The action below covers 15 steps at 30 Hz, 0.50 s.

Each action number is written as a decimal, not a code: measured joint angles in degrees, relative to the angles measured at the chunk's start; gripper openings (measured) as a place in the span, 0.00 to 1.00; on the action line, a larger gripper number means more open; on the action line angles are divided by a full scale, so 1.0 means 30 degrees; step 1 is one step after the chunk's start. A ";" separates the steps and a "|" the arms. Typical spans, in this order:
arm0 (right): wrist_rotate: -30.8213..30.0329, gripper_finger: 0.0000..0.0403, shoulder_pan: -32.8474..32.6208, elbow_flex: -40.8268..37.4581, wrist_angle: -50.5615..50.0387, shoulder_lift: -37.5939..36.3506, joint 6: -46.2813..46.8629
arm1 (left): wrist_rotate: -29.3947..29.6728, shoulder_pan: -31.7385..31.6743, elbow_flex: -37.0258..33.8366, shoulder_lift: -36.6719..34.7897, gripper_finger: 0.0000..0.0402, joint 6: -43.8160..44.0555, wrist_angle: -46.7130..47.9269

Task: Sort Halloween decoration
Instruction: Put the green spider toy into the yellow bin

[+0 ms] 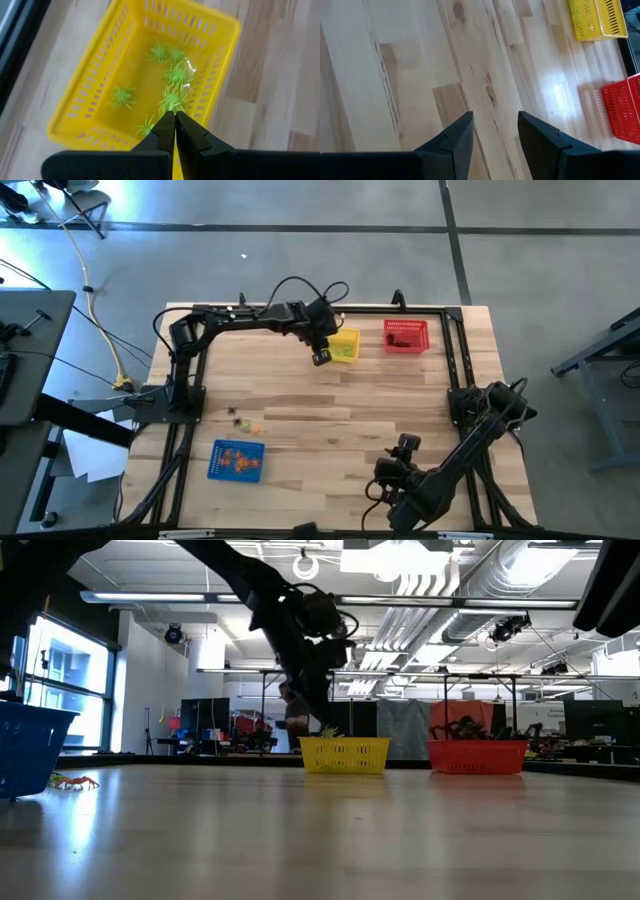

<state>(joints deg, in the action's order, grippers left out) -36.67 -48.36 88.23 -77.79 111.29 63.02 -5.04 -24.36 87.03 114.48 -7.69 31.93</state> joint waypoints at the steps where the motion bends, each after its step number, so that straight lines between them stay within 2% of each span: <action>1: -0.0041 0.37 -0.0007 0.0000 0.0017 -0.0022 0.0000 | 0.0006 0.0000 -0.0112 0.0000 0.00 0.0031 0.0012; 15: -0.0057 0.37 -0.0131 0.0000 0.0586 -0.0015 0.0000 | 0.0131 0.0000 -0.0351 0.0007 0.02 0.1865 -0.0315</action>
<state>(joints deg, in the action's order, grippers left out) -36.84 -48.75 88.23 -76.03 111.24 63.02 -4.64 -24.36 85.97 114.50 -2.09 30.98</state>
